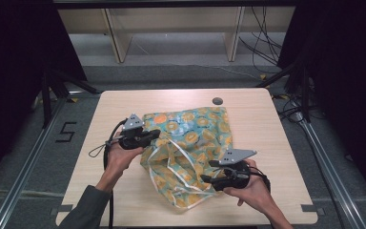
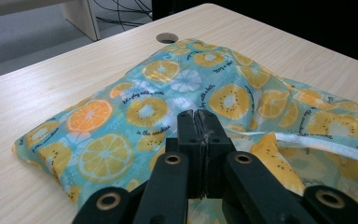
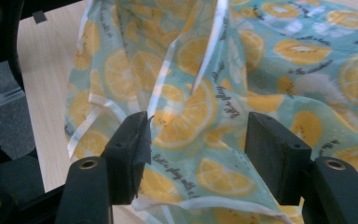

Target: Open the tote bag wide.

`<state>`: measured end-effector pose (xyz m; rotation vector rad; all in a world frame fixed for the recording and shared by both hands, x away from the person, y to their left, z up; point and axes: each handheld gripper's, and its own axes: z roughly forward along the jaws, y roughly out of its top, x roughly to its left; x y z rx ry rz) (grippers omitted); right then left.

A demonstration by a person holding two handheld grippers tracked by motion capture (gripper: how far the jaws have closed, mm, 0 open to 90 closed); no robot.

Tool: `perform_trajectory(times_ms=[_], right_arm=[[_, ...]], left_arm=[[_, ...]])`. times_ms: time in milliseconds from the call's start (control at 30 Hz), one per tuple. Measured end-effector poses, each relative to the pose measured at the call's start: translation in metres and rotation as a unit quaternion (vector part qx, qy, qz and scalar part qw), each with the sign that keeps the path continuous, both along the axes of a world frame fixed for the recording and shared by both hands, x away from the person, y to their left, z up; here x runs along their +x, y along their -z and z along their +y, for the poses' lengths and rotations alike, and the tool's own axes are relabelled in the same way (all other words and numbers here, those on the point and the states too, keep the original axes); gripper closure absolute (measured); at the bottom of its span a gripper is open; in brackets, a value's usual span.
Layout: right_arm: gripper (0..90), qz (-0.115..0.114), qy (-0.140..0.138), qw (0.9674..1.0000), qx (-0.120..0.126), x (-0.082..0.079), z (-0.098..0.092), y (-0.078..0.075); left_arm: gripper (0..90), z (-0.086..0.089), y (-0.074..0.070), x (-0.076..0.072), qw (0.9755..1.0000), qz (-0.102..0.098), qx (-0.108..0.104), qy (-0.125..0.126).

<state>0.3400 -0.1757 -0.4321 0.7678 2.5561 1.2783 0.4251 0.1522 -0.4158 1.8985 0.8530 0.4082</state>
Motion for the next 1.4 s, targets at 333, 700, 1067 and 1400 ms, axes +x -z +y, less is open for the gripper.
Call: perform_trajectory(times_ms=[333, 700, 1067, 1400], right_arm=[[37.4, 0.008, -0.024, 0.9996, -0.011, -0.01, 0.001, 0.004], [29.4, 0.0, -0.017, 0.9989, -0.044, -0.009, 0.028, 0.026], [86.8, -0.029, 0.022, 0.9956, -0.086, 0.006, 0.029, 0.037], [90.0, -0.041, 0.04, 0.9981, -0.02, 0.036, 0.004, 0.005]], left_arm=[[88.5, 0.006, 0.001, 0.009, 0.9999, 0.006, -0.002, -0.012], [88.3, 0.002, 0.005, 0.013, 0.9999, 0.012, -0.002, -0.007], [87.9, 0.003, 0.006, 0.011, 0.9999, 0.009, 0.001, -0.005], [87.6, 0.009, 0.012, 0.015, 0.9998, 0.018, 0.005, -0.012]])
